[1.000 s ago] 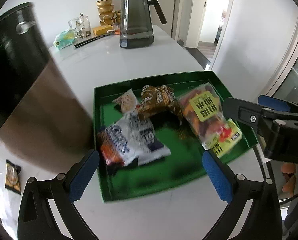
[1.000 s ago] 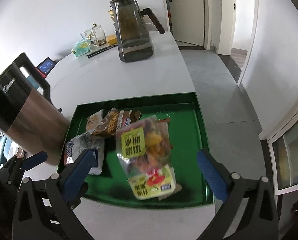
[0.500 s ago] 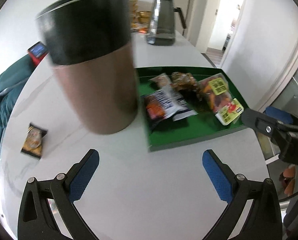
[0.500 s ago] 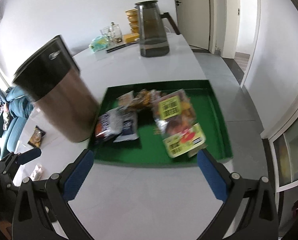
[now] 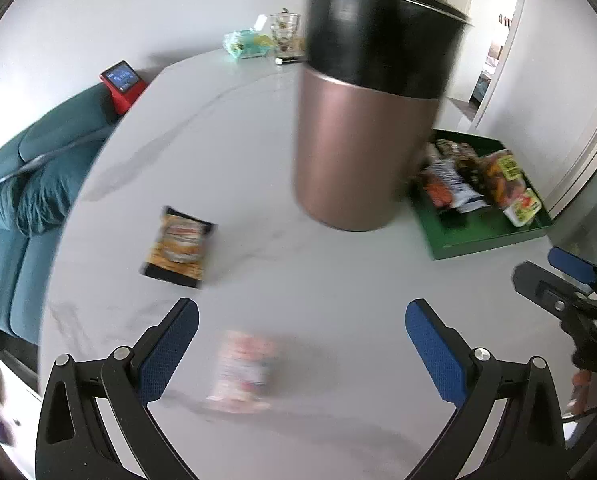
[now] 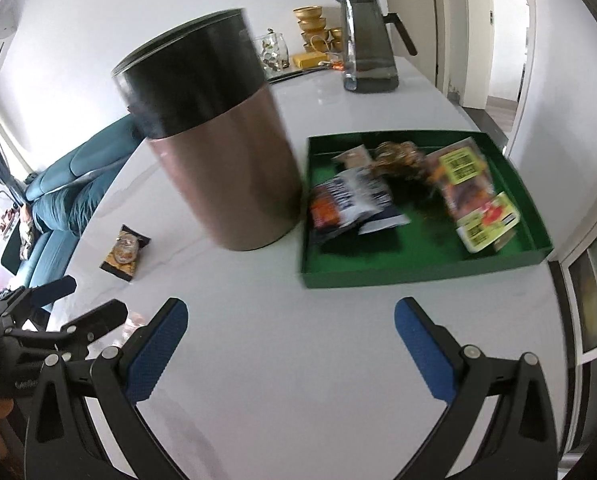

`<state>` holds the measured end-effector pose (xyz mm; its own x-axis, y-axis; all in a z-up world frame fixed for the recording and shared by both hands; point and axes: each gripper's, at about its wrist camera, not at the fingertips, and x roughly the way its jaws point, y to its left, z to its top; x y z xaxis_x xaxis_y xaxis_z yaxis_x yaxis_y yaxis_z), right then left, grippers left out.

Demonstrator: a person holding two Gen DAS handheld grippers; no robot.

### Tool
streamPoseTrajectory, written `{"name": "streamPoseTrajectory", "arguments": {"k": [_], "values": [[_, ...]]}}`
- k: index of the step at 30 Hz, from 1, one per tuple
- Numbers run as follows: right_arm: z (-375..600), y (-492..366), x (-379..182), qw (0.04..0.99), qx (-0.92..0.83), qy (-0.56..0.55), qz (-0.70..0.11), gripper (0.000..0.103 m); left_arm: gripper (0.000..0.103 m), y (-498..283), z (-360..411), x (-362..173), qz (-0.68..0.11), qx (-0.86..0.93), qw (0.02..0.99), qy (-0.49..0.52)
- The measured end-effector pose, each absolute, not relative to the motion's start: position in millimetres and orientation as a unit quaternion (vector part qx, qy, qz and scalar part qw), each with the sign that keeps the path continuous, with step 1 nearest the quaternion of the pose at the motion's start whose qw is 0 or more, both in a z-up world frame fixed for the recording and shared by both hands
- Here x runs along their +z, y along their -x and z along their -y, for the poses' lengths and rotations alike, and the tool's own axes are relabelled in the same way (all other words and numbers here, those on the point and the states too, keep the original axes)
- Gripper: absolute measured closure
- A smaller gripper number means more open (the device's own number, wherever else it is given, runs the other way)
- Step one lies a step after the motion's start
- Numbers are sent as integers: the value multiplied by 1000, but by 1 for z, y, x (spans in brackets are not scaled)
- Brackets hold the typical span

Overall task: Organize snacks
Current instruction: 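Move both grippers back toward the Danisa cookie pack and pink candy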

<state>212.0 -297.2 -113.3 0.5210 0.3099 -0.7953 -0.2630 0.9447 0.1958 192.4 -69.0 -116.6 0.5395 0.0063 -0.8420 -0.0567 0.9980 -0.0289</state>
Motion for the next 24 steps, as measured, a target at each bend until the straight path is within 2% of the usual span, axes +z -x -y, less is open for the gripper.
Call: {"name": "streamPoseTrajectory", "arguments": {"k": [11,24], "values": [[215,-185,-130,871,130,-34,-473,0,1,-203,-30,-133,-494,3,869,28],[184,-186,-143,869,76,-56,-486,0,1,-238,-66,-158,-518,-52,854,11]]}}
